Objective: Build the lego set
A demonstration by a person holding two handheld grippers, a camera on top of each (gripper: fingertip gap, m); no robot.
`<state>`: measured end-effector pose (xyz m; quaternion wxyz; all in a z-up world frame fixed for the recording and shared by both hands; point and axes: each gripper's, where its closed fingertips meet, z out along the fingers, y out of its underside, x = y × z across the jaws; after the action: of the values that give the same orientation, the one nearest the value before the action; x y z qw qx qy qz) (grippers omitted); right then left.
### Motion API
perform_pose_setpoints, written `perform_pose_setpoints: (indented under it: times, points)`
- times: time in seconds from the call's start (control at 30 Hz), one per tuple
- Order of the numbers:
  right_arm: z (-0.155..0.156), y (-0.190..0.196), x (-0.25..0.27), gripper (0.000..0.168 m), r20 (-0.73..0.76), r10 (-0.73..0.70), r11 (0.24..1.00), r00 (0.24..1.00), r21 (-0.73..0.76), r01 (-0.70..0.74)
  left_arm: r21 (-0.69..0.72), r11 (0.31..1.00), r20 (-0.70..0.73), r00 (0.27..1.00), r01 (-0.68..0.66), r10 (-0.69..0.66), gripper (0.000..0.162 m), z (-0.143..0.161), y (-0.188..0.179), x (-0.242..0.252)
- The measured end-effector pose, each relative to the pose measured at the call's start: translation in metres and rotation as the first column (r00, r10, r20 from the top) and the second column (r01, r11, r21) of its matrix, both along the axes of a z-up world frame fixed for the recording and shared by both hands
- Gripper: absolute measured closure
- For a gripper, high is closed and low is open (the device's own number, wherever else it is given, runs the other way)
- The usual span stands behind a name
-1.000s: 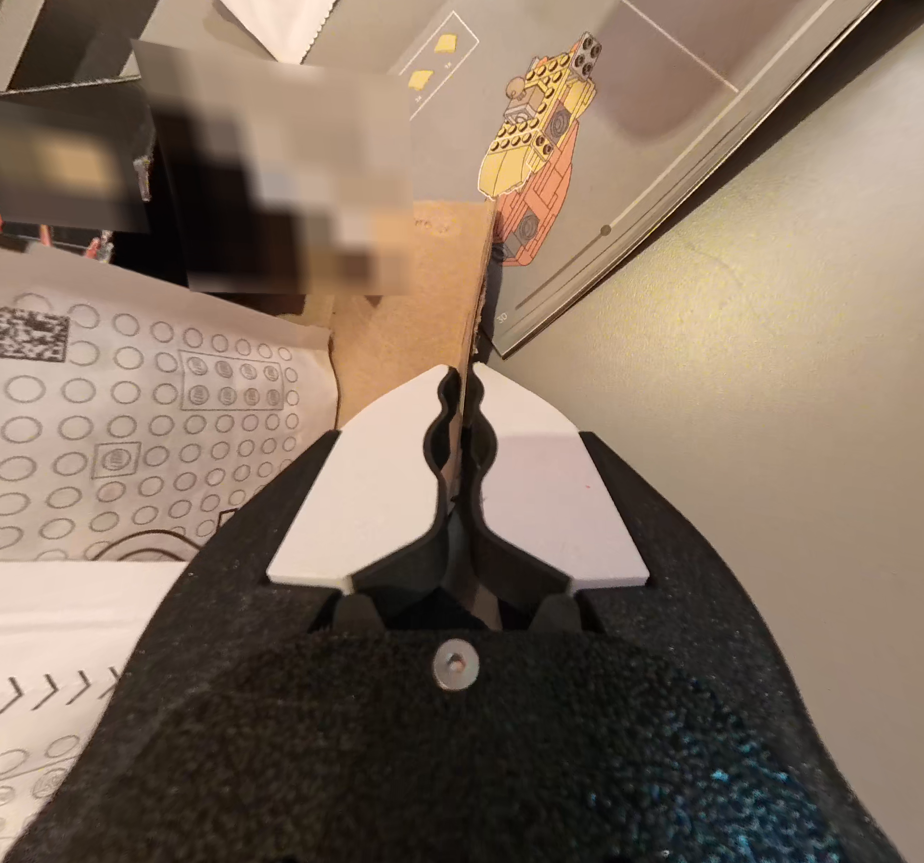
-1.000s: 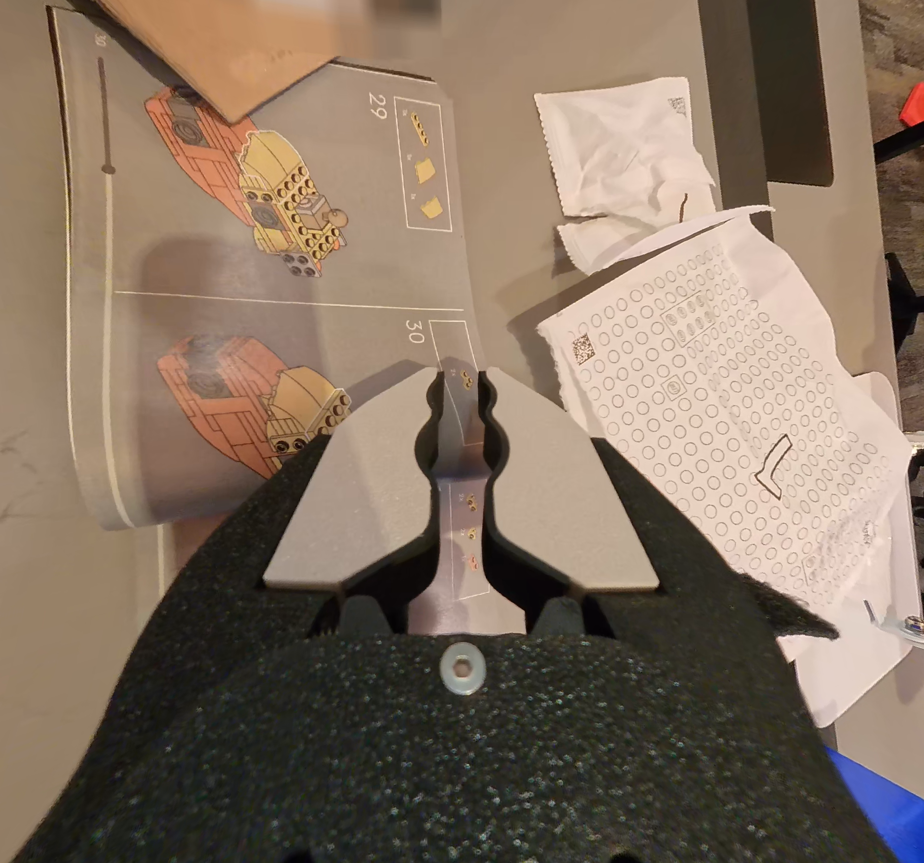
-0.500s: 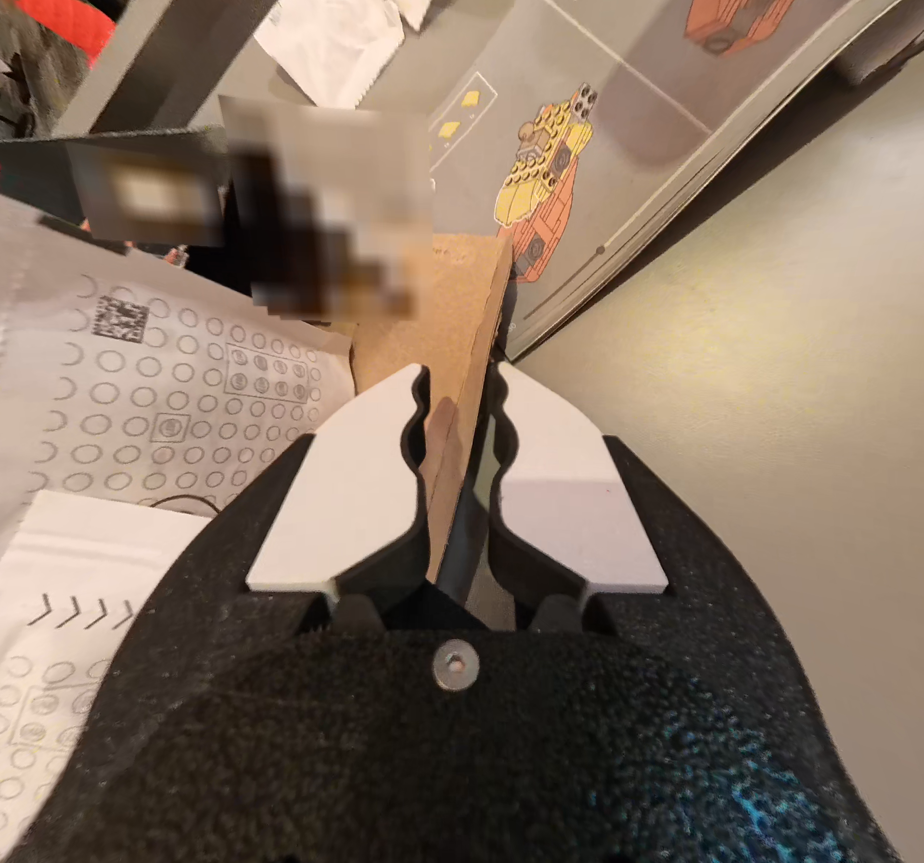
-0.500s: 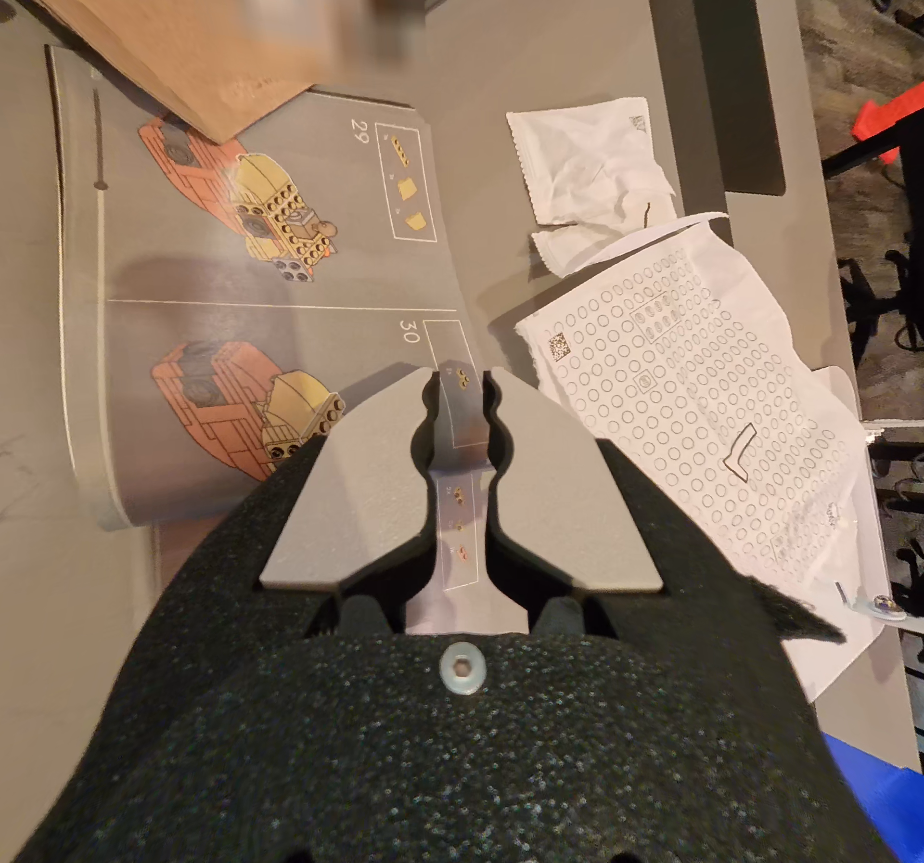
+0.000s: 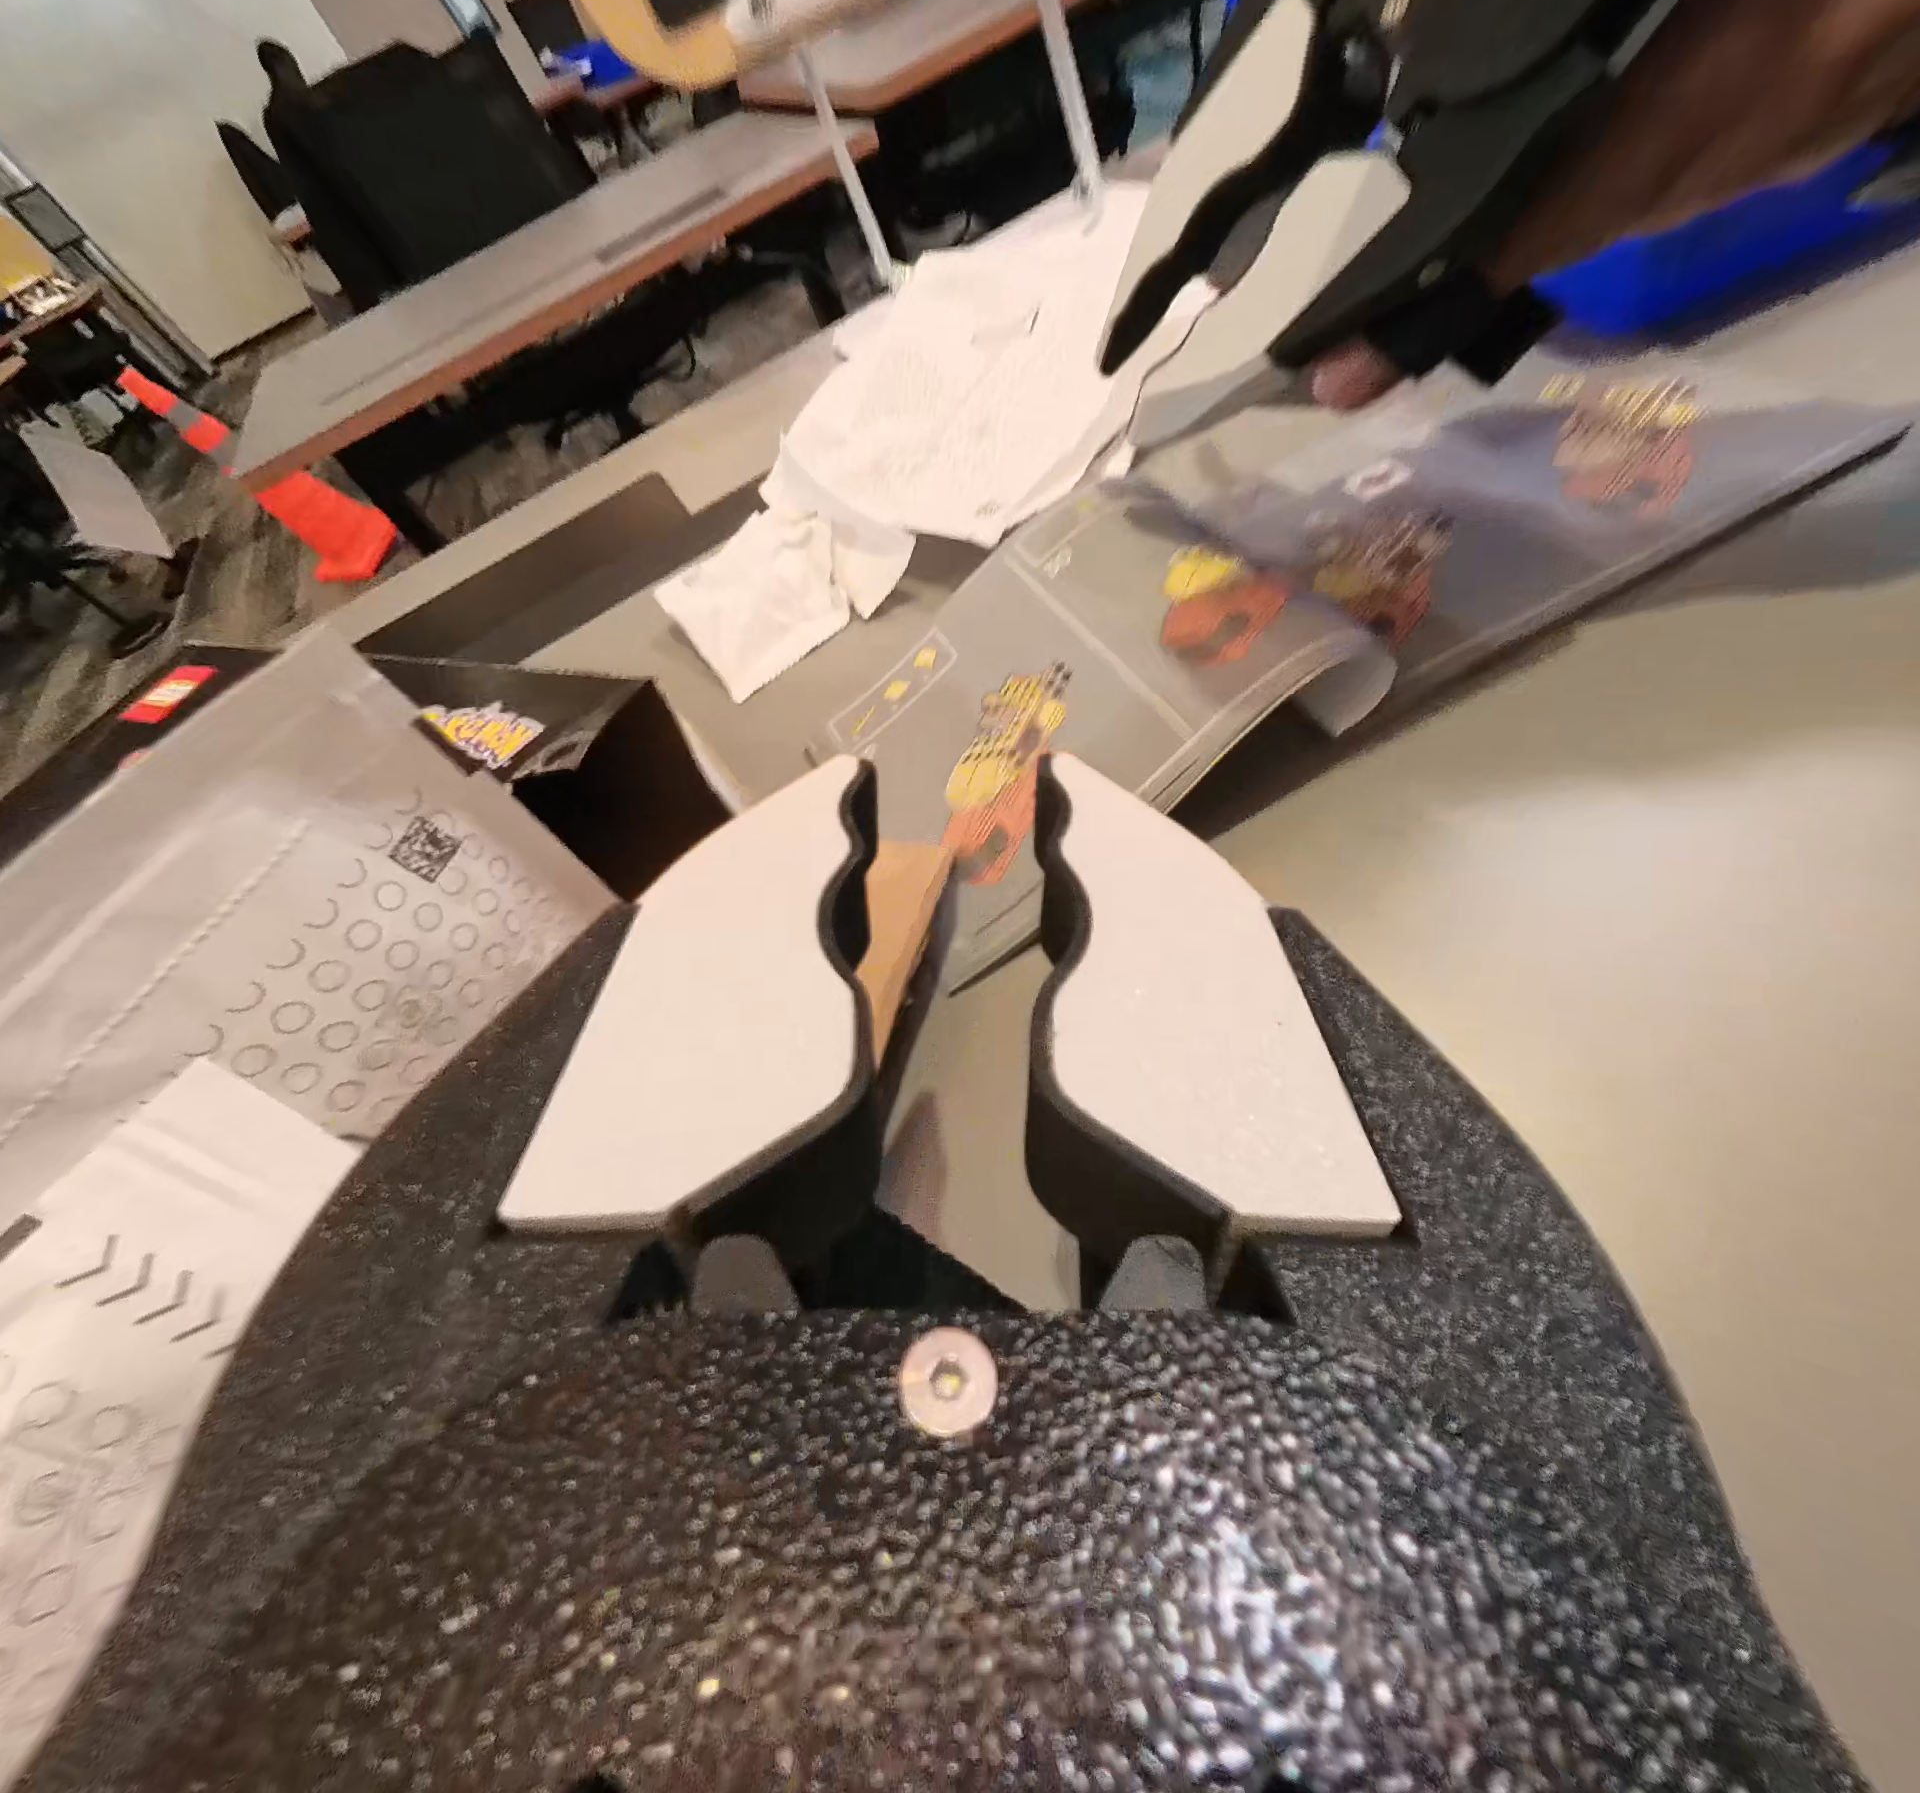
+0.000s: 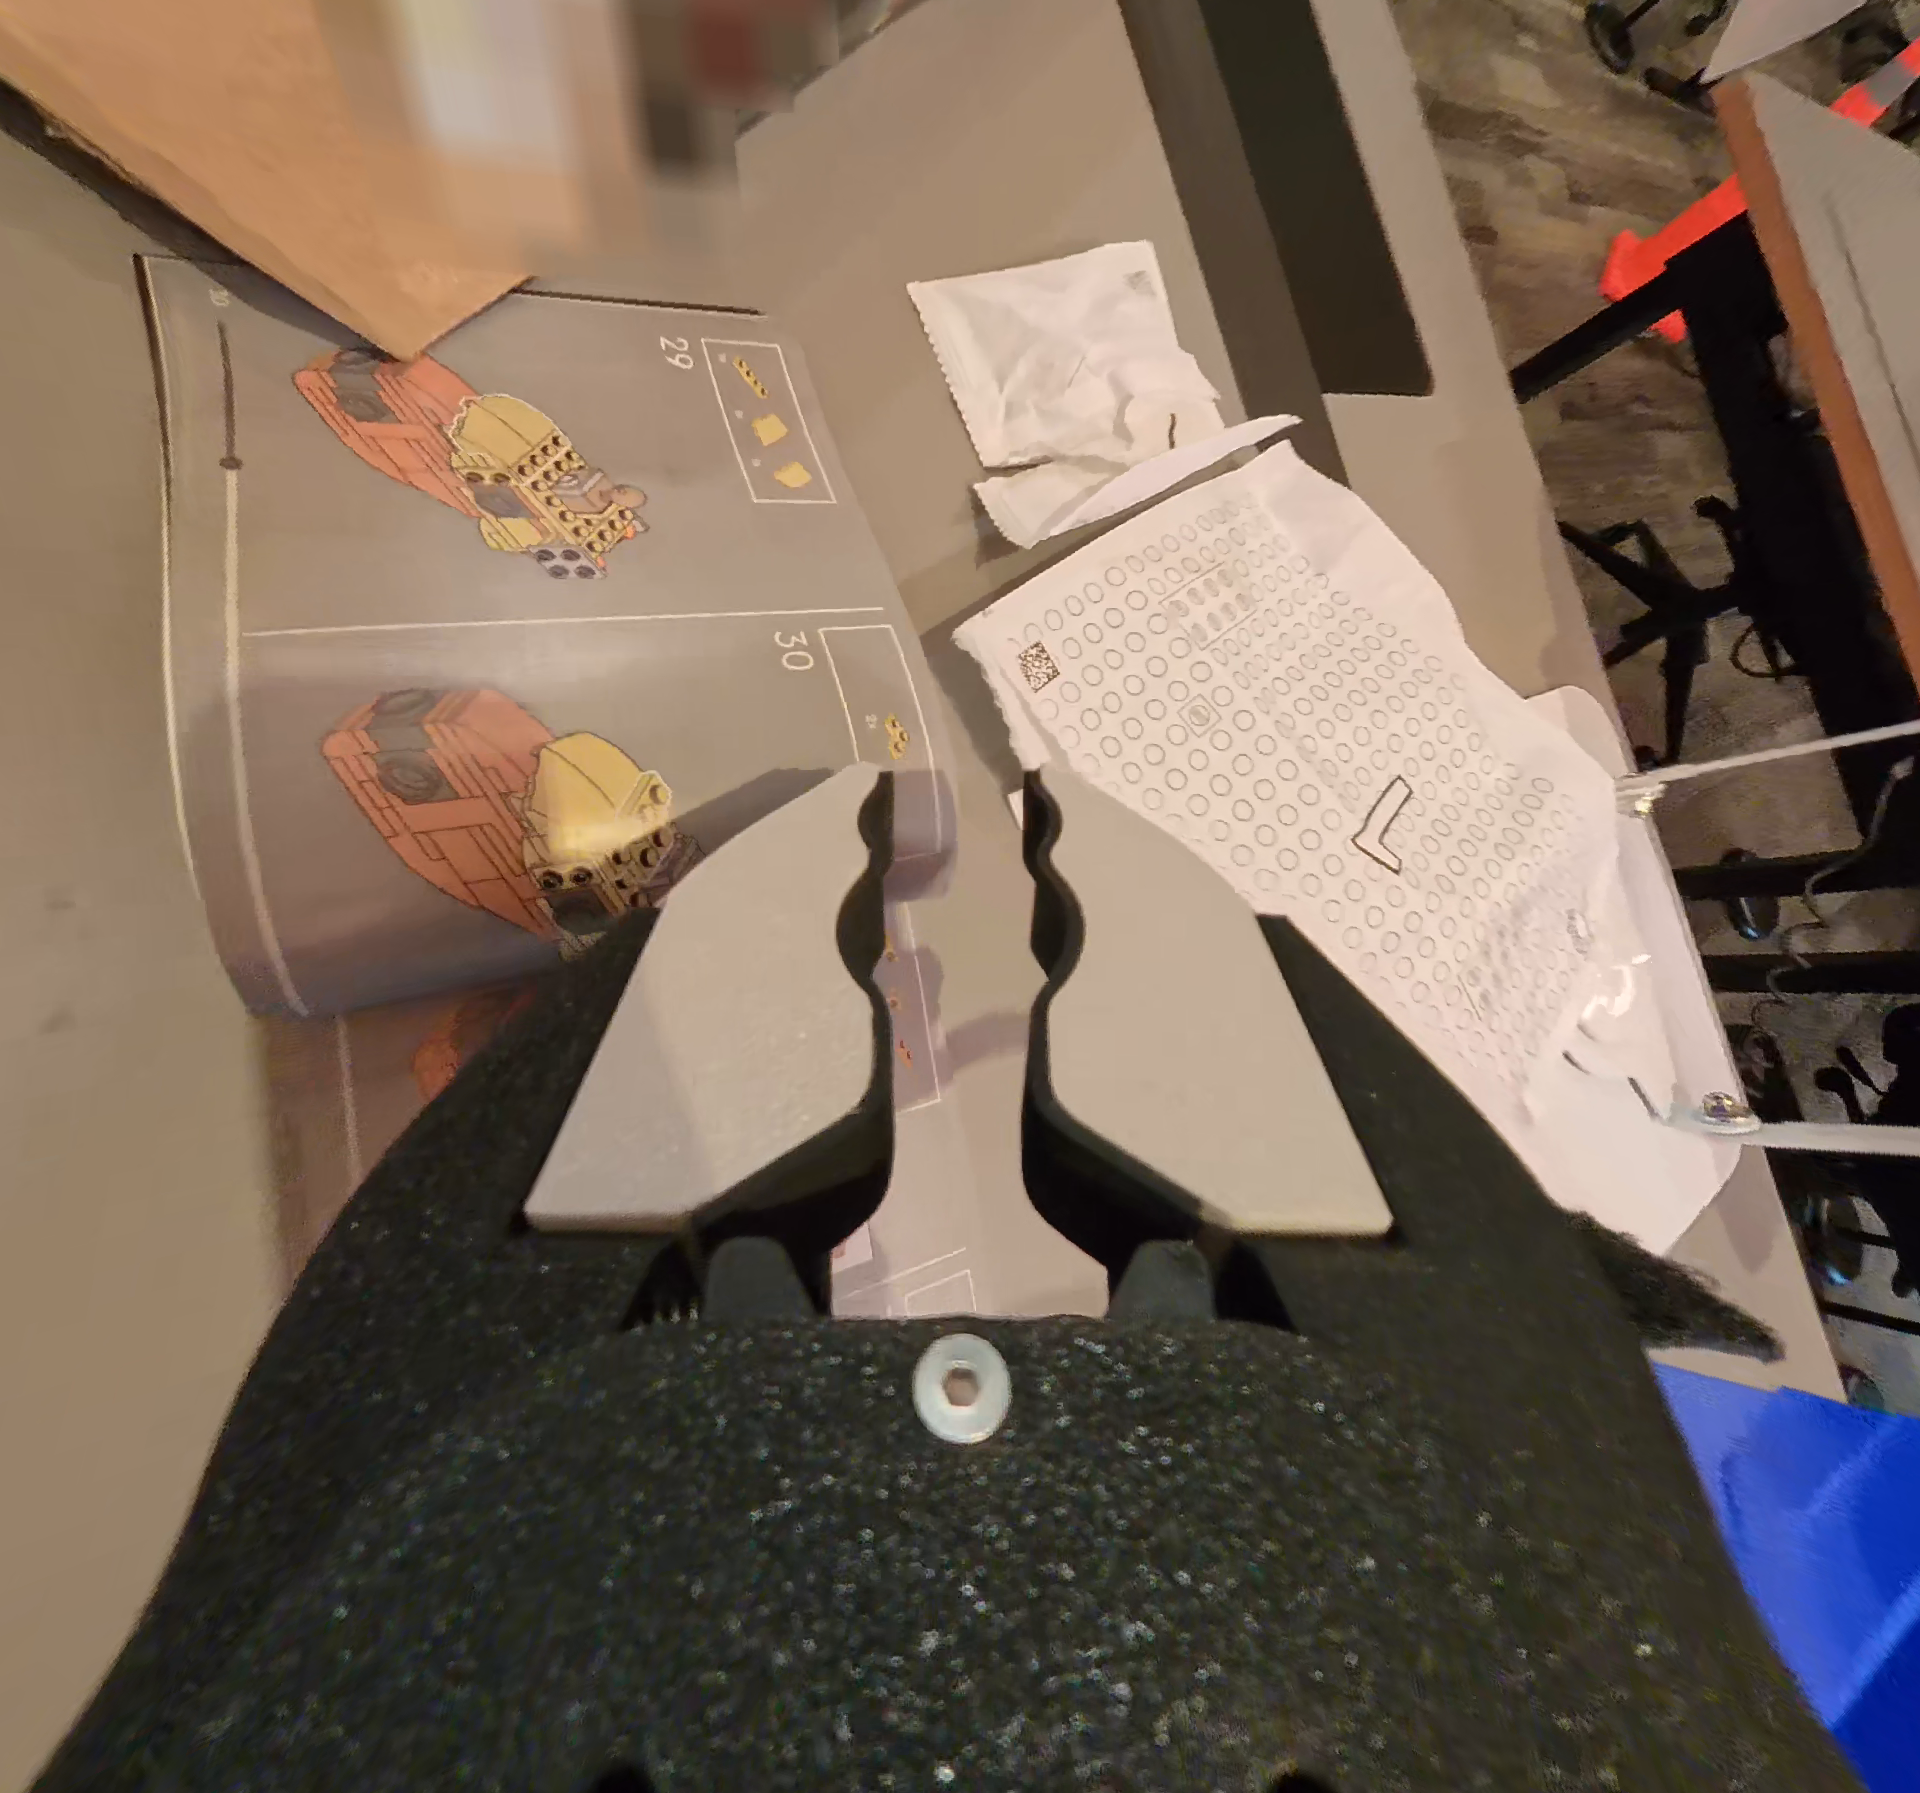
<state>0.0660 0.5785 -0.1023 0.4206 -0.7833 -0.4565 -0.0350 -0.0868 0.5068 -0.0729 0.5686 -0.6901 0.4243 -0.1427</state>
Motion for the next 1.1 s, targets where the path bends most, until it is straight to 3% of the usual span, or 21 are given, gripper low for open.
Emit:
perform_pose_setpoints:
  times: [0.1,0.17,0.27,0.37,0.53,0.7,0.83,0.93,1.0,1.1]
  points:
    - [0.018,-0.007,0.007,0.145,-0.074,-0.014,0.998,0.997,0.052,0.018,-0.015,0.999,0.216,0.975,0.051,-0.046,0.13,0.02,-0.012,0.012]
    - [0.032,-0.017,0.01,0.145,-0.173,-0.011,0.998,0.985,0.061,0.022,-0.041,0.993,0.401,0.912,0.112,-0.086,0.132,0.037,-0.024,0.021]
    - [0.053,-0.044,0.012,0.144,-0.367,0.004,0.999,0.93,0.04,0.011,-0.072,0.978,0.659,0.745,0.194,-0.099,0.137,0.062,-0.04,0.031]
    - [0.062,-0.075,0.02,0.137,-0.476,-0.016,0.999,0.879,0.024,0.031,-0.094,0.968,0.815,0.576,0.235,-0.061,0.147,0.075,-0.049,0.043]
    - [0.072,-0.13,0.02,0.121,-0.654,-0.058,0.998,0.754,-0.049,0.034,-0.059,0.951,0.923,0.381,0.305,-0.064,0.152,0.092,-0.068,0.072]
    - [0.105,-0.182,-0.006,0.121,-0.818,0.002,1.0,0.576,0.014,0.017,-0.005,0.918,0.973,0.212,0.397,-0.087,0.15,0.125,-0.097,0.109]
    - [0.112,-0.199,-0.021,0.131,-0.871,0.023,0.997,0.49,0.058,0.056,0.005,0.923,0.988,0.138,0.385,-0.062,0.144,0.142,-0.106,0.121]
    - [0.108,-0.205,-0.035,0.119,-0.903,0.012,1.0,0.429,0.019,0.012,-0.009,0.931,0.993,0.113,0.364,-0.034,0.144,0.149,-0.106,0.121]
    - [0.113,-0.21,-0.042,0.119,-0.924,0.036,0.999,0.382,0.032,-0.017,0.006,0.929,0.997,0.072,0.369,-0.035,0.143,0.155,-0.108,0.118]
    - [0.118,-0.213,-0.048,0.12,-0.926,0.074,0.997,0.37,0.081,0.003,0.036,0.933,0.999,0.023,0.359,-0.047,0.141,0.163,-0.107,0.111]
